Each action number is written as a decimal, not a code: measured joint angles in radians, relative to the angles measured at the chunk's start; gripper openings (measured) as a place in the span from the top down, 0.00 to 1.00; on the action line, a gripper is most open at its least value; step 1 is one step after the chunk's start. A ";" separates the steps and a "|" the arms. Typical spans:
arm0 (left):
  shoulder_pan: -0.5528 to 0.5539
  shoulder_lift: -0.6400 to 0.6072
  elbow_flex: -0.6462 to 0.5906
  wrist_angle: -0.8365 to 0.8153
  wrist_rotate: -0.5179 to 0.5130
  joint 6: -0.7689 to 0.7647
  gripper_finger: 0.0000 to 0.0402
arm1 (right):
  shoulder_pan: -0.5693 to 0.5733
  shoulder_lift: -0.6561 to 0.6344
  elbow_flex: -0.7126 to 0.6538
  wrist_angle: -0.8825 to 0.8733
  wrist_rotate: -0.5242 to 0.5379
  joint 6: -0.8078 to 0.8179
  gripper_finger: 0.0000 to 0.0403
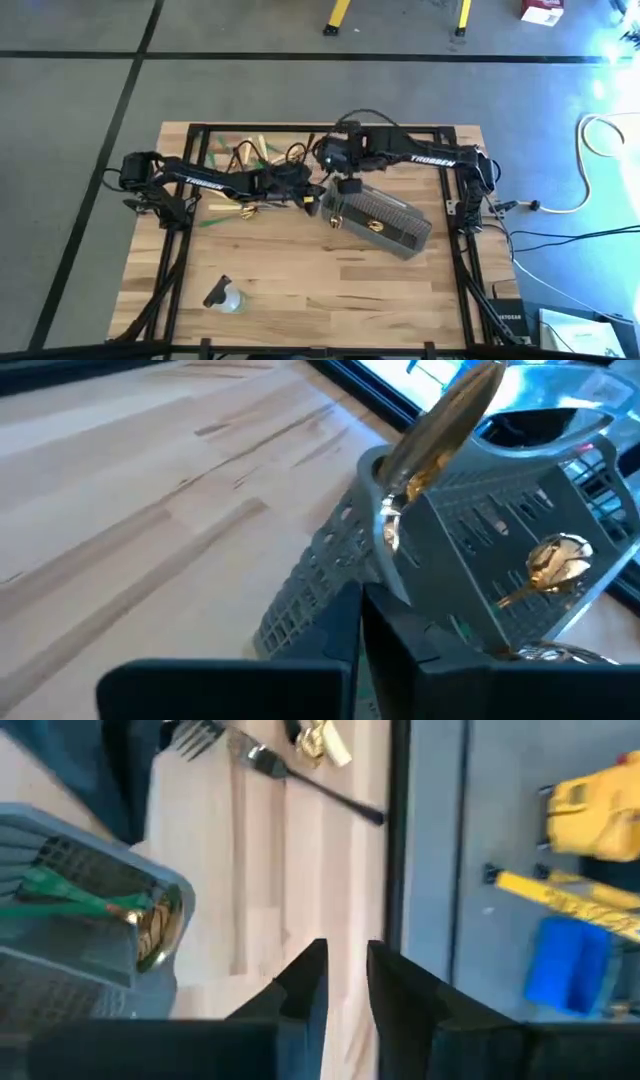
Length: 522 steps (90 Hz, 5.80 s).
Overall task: Sort silverware
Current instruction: Put the gold spoon into the cutlery rack
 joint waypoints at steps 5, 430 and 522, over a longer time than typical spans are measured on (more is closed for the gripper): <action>0.009 0.000 0.000 -0.002 -0.001 0.001 1.00 | -0.019 0.001 -0.002 -0.015 -0.037 0.005 0.86; 0.324 0.166 0.192 -0.996 -0.024 1.233 0.90 | 0.213 -0.814 -1.214 1.025 -0.389 0.234 0.96; 0.178 0.166 0.212 -1.035 -0.047 1.118 1.00 | 0.372 -0.856 -1.212 1.174 -0.290 0.236 0.96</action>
